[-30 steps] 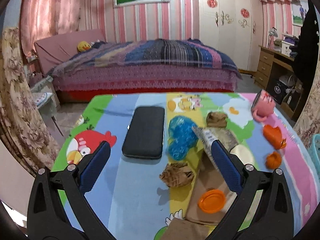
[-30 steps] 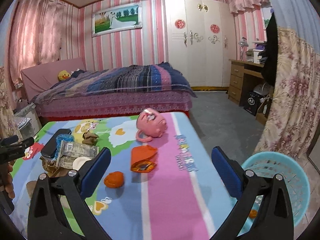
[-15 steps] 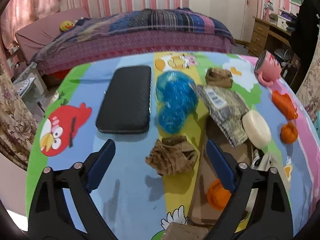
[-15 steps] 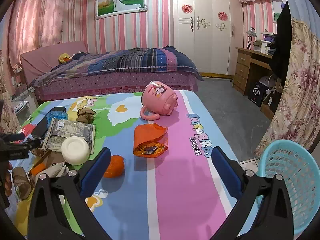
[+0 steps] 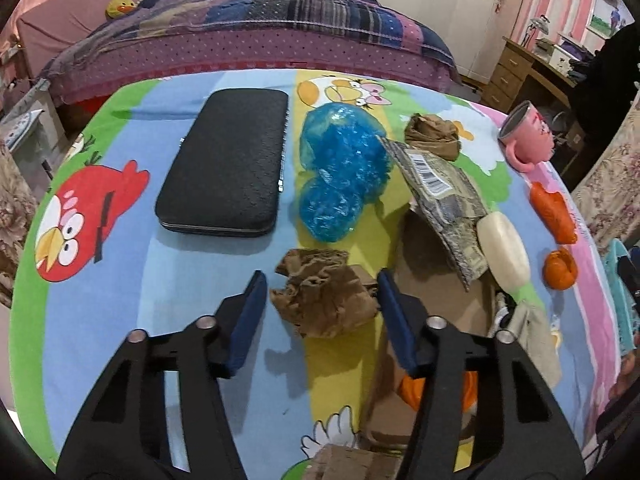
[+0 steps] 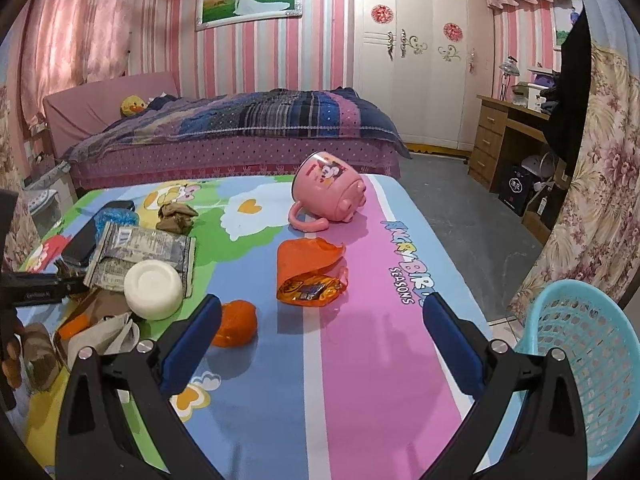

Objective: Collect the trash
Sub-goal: 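Grasp the crumpled brown paper with the left gripper while the right gripper grasps an orange peel, then carry the brown paper and orange peel to the blue basket and release both, then move both grippers back over the table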

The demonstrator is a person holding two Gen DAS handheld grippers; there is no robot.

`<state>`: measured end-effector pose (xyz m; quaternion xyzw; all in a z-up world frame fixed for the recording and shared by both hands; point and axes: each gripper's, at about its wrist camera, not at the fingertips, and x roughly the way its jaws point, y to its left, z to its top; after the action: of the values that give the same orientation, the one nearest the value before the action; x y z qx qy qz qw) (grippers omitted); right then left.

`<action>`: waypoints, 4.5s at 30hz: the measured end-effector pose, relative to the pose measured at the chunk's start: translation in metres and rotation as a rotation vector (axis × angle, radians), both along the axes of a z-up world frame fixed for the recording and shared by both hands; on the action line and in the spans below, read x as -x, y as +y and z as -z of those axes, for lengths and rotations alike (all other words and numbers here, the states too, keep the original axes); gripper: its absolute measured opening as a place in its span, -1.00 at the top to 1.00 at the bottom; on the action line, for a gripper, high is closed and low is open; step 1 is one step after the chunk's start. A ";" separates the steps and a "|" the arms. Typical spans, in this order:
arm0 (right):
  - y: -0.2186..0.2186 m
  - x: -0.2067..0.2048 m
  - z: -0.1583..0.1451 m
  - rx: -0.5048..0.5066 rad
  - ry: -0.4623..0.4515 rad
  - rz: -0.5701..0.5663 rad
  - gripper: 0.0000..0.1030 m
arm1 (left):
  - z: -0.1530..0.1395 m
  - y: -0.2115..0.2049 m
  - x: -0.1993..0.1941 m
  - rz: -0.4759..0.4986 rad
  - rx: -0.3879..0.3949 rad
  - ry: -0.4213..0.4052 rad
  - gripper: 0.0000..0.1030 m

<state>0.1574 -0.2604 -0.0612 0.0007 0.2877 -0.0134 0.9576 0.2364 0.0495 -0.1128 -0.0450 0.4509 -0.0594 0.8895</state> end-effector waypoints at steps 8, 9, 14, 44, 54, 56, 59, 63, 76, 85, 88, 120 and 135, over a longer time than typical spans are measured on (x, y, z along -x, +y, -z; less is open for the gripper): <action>0.008 0.000 0.003 0.009 0.011 -0.015 -0.91 | 0.001 -0.006 0.001 0.010 -0.036 -0.001 0.13; 0.009 0.000 0.003 0.009 0.011 -0.016 -0.91 | -0.001 -0.006 0.002 0.009 -0.039 -0.007 0.14; 0.012 -0.001 0.006 0.015 0.021 -0.023 -0.91 | -0.019 -0.007 0.009 -0.001 -0.082 -0.093 0.15; 0.036 -0.014 0.002 -0.007 0.075 -0.152 0.47 | -0.082 -0.019 0.041 -0.063 -0.180 -0.354 0.15; -0.039 0.049 -0.071 -0.038 -0.097 -0.035 0.47 | -0.116 -0.080 0.076 0.016 -0.094 -0.433 0.15; -0.053 0.061 -0.078 -0.021 -0.114 -0.014 0.47 | -0.119 -0.097 0.079 0.044 -0.092 -0.436 0.15; -0.078 0.077 -0.082 0.005 -0.125 0.030 0.47 | -0.120 -0.126 0.082 0.090 -0.081 -0.428 0.15; -0.111 0.091 -0.077 0.032 -0.108 0.091 0.47 | -0.121 -0.167 0.087 0.158 -0.035 -0.418 0.15; -0.247 0.150 -0.053 -0.051 -0.109 0.378 0.47 | -0.096 -0.323 0.111 0.456 -0.010 -0.418 0.15; -0.286 0.158 -0.048 -0.016 -0.099 0.449 0.47 | -0.086 -0.401 0.115 0.595 0.002 -0.413 0.14; -0.290 0.158 -0.044 -0.008 -0.092 0.454 0.47 | -0.082 -0.422 0.110 0.626 0.007 -0.393 0.14; -0.292 0.106 -0.006 -0.054 -0.040 0.457 0.45 | -0.078 -0.384 0.085 0.485 -0.074 -0.437 -0.84; -0.262 0.109 -0.037 -0.030 -0.138 0.456 -0.80 | -0.118 -0.298 0.098 0.346 -0.089 -0.515 -0.88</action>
<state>0.0480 -0.5220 -0.0237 0.0808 0.2140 -0.2252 0.9471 0.1384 -0.2481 0.0051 0.0880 0.2137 -0.1997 0.9522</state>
